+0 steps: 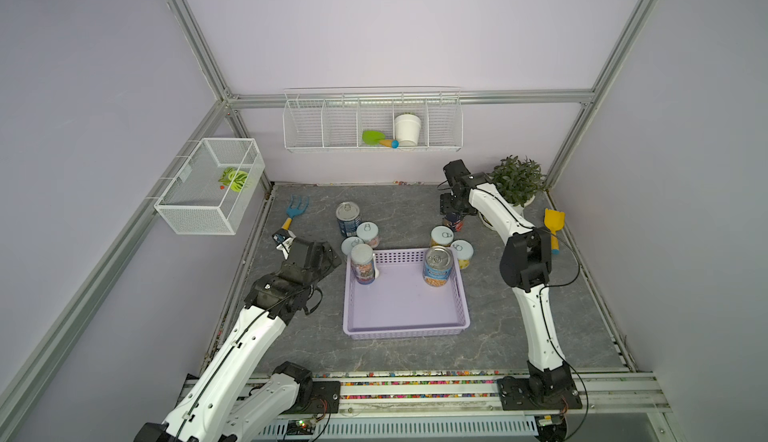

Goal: Put the canned food in the basket
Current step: Pick up the canned food from the center of the board.

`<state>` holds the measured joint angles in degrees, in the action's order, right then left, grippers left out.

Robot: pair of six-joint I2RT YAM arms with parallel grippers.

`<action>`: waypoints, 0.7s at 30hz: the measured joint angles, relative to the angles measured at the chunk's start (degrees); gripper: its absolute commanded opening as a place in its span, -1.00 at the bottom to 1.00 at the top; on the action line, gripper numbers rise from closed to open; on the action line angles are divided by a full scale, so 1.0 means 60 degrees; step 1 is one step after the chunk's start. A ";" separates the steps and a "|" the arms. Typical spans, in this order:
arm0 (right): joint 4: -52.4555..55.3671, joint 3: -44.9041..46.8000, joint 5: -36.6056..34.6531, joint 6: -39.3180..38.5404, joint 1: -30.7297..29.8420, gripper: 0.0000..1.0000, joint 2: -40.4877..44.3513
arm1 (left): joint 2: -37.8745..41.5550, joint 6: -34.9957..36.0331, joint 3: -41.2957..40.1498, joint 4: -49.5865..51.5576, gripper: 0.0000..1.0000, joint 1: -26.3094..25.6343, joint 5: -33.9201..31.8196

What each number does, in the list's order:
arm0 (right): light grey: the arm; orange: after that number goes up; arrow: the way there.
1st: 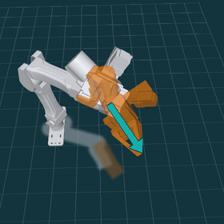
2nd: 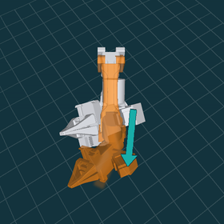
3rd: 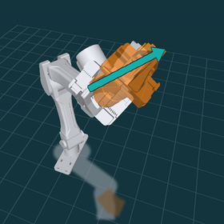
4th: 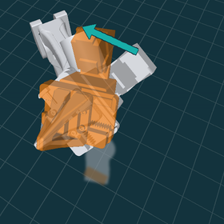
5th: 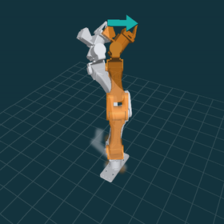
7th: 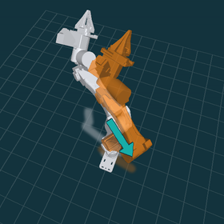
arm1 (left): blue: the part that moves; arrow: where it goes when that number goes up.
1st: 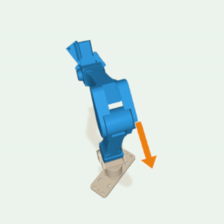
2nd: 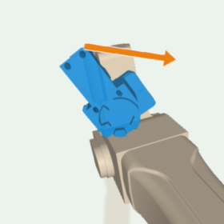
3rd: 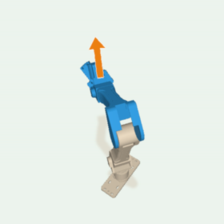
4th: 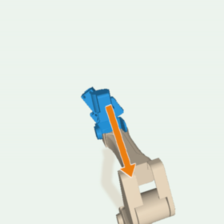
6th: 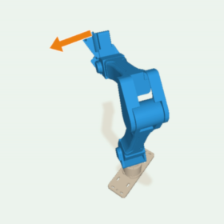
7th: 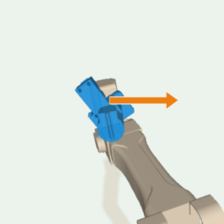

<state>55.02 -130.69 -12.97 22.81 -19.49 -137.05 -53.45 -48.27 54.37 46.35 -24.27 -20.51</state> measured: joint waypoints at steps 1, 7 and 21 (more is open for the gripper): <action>-0.0047 0.0109 0.0007 0.0000 0.0000 0.06 0.0073 | 0.0000 0.0004 0.0000 0.0000 1.00 0.0000 0.0000; -0.0058 0.1173 0.0098 -0.0004 -0.0073 0.00 0.0954 | 0.0000 0.0062 0.0000 -0.0018 1.00 0.0000 0.0004; -0.0138 0.2371 -0.0084 -0.0029 -0.0918 -0.14 0.4124 | -0.0029 0.0066 -0.0004 -0.0120 1.00 0.0000 0.0000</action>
<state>54.19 -116.46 -13.47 22.63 -24.99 -112.31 -53.63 -47.88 54.35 45.63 -24.27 -20.51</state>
